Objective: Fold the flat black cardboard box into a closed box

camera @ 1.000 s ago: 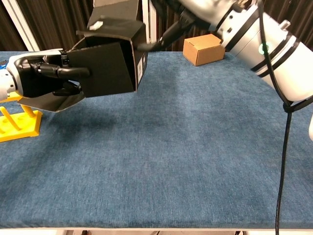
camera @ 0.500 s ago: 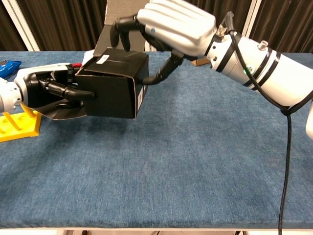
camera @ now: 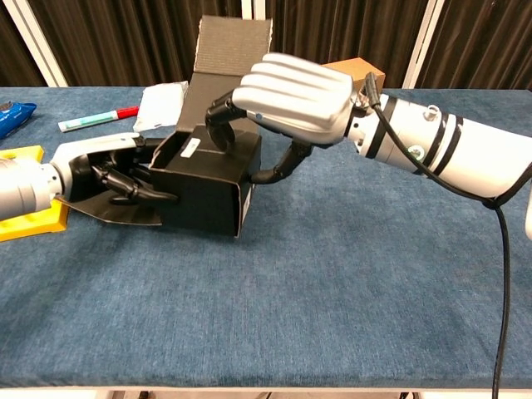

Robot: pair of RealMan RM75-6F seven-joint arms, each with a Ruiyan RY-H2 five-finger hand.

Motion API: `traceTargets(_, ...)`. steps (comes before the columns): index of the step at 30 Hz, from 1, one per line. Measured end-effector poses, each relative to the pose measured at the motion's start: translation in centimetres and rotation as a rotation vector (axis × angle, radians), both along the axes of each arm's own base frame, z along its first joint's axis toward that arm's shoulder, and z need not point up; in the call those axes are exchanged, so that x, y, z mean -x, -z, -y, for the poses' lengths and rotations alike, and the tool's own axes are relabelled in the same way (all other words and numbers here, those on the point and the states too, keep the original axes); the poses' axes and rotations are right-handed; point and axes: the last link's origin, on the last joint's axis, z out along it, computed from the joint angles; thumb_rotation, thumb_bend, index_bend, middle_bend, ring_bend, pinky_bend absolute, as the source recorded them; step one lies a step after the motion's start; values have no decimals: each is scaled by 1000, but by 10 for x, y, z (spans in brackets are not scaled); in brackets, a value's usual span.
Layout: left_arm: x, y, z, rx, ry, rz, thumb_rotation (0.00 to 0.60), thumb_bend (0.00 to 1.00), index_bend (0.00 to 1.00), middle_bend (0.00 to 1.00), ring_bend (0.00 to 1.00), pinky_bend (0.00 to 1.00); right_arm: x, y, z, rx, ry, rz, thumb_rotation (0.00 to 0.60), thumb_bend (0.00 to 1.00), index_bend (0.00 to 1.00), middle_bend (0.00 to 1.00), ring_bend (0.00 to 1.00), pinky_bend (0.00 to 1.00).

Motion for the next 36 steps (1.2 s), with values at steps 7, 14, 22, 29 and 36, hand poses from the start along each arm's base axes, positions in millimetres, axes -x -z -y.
traceTargets(7, 3, 10, 0, -26, 43, -96, 597, 135, 187, 215, 627, 943, 6, 4, -2, -8, -2, -16, 600, 185, 524, 489, 738, 928)
traceTargets(14, 4, 10, 1, -22, 32, -118, 544, 135, 140, 183, 625, 942, 9, 7, -2, -12, 3, -28, 600, 182, 509, 480, 738, 928)
traceTargets(22, 2, 10, 2, -17, 34, -115, 490, 135, 123, 171, 624, 942, 9, 13, -3, -21, 10, -57, 600, 178, 469, 446, 737, 928)
traceTargets(29, 0, 11, 3, -16, 45, -116, 484, 135, 123, 171, 624, 942, 7, 18, -7, -40, 15, -77, 600, 178, 455, 437, 737, 928)
traceTargets(36, 0, 11, 5, -21, 70, -130, 469, 135, 101, 150, 623, 941, 6, 17, -4, -45, 36, -64, 600, 176, 442, 430, 736, 928)
